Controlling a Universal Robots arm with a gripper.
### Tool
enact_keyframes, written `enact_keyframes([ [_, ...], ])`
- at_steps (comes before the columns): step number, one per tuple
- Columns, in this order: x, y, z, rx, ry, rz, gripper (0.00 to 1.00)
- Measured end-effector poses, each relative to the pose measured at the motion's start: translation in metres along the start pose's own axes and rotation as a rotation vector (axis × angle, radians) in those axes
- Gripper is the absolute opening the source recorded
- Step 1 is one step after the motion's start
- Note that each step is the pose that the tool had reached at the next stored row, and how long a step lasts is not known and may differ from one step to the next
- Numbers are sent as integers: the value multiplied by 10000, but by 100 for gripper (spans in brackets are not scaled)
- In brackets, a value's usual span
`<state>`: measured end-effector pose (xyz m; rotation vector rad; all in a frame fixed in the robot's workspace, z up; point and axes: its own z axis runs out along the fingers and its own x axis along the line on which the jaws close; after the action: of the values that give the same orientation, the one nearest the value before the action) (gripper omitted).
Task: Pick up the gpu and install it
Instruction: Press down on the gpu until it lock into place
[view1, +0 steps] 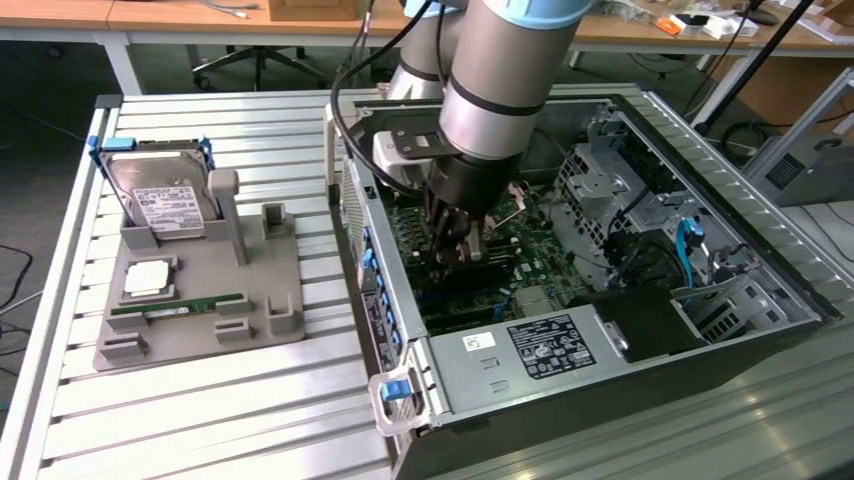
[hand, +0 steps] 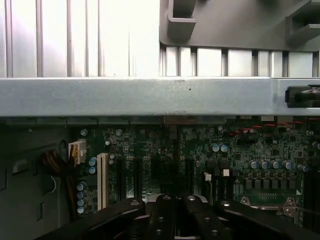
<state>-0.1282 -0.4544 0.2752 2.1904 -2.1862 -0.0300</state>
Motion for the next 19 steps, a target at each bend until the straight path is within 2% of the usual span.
enact_keyframes([
  [8, 8, -1, 16, -3, 11, -8, 11],
  [11, 6, -3, 39, 4, -2, -12, 11],
  [19, 6, -5, 52, 3, 19, -14, 11],
])
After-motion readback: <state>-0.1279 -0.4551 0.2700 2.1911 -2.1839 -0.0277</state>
